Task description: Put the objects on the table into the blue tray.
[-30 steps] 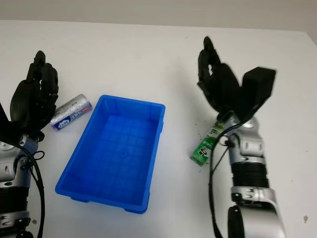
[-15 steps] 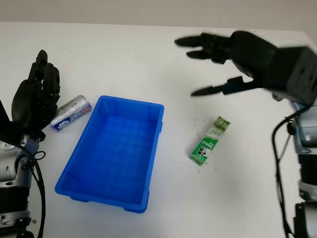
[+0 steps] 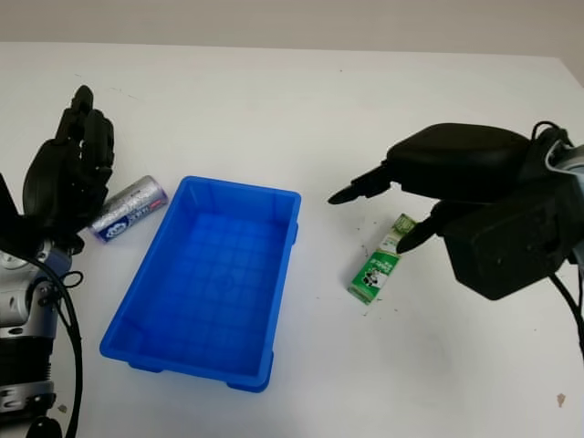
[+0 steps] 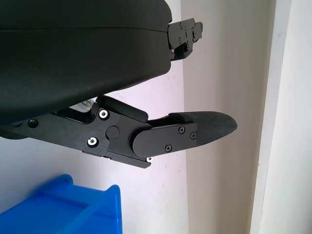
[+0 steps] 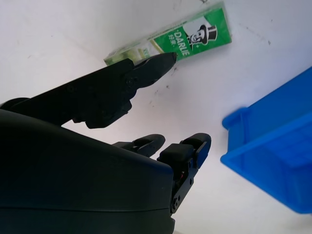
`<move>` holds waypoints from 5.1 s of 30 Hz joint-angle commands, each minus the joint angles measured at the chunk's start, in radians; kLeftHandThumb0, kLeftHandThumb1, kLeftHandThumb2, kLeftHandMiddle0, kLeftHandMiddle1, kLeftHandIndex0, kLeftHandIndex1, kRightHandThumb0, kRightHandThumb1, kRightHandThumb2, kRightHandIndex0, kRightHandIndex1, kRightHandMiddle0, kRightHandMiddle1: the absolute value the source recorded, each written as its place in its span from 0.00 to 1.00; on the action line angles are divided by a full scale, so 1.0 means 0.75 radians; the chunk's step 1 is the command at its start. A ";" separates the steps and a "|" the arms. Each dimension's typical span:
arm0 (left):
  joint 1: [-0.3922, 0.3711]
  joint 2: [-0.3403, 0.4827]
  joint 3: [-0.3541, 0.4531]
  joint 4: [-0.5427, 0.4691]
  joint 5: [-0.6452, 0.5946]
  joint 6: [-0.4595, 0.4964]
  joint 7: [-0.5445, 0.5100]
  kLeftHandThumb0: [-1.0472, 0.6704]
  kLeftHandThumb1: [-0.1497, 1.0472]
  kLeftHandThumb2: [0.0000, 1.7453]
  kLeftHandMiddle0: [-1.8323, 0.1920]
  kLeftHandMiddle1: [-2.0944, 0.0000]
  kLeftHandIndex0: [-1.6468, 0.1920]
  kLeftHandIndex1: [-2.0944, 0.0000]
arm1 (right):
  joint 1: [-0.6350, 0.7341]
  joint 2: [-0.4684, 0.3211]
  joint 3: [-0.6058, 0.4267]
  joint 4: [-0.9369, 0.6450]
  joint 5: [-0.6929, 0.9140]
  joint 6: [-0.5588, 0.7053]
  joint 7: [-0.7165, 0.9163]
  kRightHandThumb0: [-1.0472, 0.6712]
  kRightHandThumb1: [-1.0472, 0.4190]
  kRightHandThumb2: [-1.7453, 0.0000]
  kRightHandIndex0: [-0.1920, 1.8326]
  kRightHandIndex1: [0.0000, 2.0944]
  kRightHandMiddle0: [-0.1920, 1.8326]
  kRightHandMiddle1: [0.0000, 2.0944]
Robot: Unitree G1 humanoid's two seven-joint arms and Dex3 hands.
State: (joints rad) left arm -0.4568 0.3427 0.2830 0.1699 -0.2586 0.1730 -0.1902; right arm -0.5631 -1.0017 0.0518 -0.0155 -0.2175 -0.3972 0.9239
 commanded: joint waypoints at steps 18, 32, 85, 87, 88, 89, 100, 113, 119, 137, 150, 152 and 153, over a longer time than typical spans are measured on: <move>-0.024 0.041 0.004 0.005 0.003 0.016 -0.043 0.18 1.00 0.31 1.00 0.97 0.99 0.97 | 0.247 0.019 0.086 -0.015 -0.134 -0.096 -0.113 0.45 0.11 0.97 0.38 0.07 0.34 0.23; -0.028 0.059 0.015 0.013 -0.005 0.025 -0.044 0.18 1.00 0.30 0.98 0.97 0.97 0.97 | 0.352 0.031 0.082 0.275 -0.659 -0.558 -0.871 0.34 0.05 0.96 0.19 0.84 0.17 0.81; -0.023 0.022 -0.019 0.025 0.013 -0.003 -0.034 0.18 1.00 0.31 1.00 0.98 0.99 0.98 | -0.645 0.868 0.205 0.657 0.099 -0.298 -0.714 0.37 0.00 0.92 0.72 1.00 0.57 1.00; -0.022 0.019 -0.020 0.024 0.015 -0.009 -0.030 0.18 1.00 0.31 1.00 0.98 0.99 0.98 | -0.626 0.884 0.206 0.650 0.141 -0.304 -0.659 0.38 0.00 0.93 0.71 1.00 0.55 1.00; -0.021 0.019 -0.021 0.026 0.017 -0.015 -0.030 0.19 1.00 0.31 1.00 0.98 0.99 0.98 | -0.619 0.882 0.211 0.639 0.154 -0.284 -0.622 0.38 0.00 0.93 0.70 1.00 0.55 1.00; -0.020 0.020 -0.023 0.027 0.019 -0.020 -0.031 0.19 1.00 0.31 1.00 0.98 0.99 0.98 | -0.614 0.870 0.220 0.618 0.155 -0.248 -0.578 0.37 0.00 0.94 0.69 1.00 0.54 1.00; -0.032 0.017 -0.021 0.053 0.007 -0.036 -0.043 0.19 1.00 0.31 1.00 0.99 1.00 0.98 | -0.720 0.624 0.354 0.552 0.055 -0.032 0.064 0.13 0.00 0.94 0.00 0.01 0.00 0.03; -0.030 0.013 -0.031 0.049 0.016 -0.032 -0.029 0.18 1.00 0.31 1.00 0.98 1.00 0.98 | -0.639 0.650 0.111 0.620 0.138 0.094 -0.265 0.10 0.00 0.64 0.00 0.00 0.00 0.00; -0.025 0.019 -0.029 0.049 0.011 -0.032 -0.034 0.18 1.00 0.31 1.00 0.98 1.00 0.98 | -0.614 0.693 -0.037 0.764 0.200 0.392 -0.516 0.09 0.00 0.54 0.00 0.00 0.00 0.00; -0.037 0.041 -0.023 0.086 0.008 -0.036 -0.074 0.18 1.00 0.31 1.00 0.99 1.00 0.99 | -0.321 0.733 -0.236 0.826 0.359 0.626 -0.791 0.15 0.00 0.52 0.00 0.00 0.00 0.00; -0.063 0.118 -0.035 0.009 0.059 0.053 -0.044 0.18 1.00 0.27 0.99 0.97 0.98 0.98 | -0.288 0.758 -0.231 0.714 0.387 0.767 -0.788 0.17 0.00 0.50 0.00 0.00 0.00 0.00; -0.084 0.170 -0.049 -0.026 0.103 0.092 -0.040 0.19 1.00 0.24 0.97 0.97 0.97 0.97 | -0.283 0.758 -0.230 0.697 0.388 0.776 -0.789 0.17 0.00 0.50 0.00 0.00 0.00 0.00; -0.097 0.203 -0.059 -0.047 0.134 0.121 -0.039 0.19 1.00 0.23 0.97 0.97 0.96 0.97 | -0.282 0.756 -0.228 0.691 0.386 0.777 -0.787 0.17 0.00 0.50 0.00 0.00 0.00 0.00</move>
State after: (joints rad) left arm -0.4892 0.4533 0.2442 0.1736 -0.1784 0.2508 -0.2216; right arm -0.7850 -0.4352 -0.1149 0.5312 0.0664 0.1812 0.3322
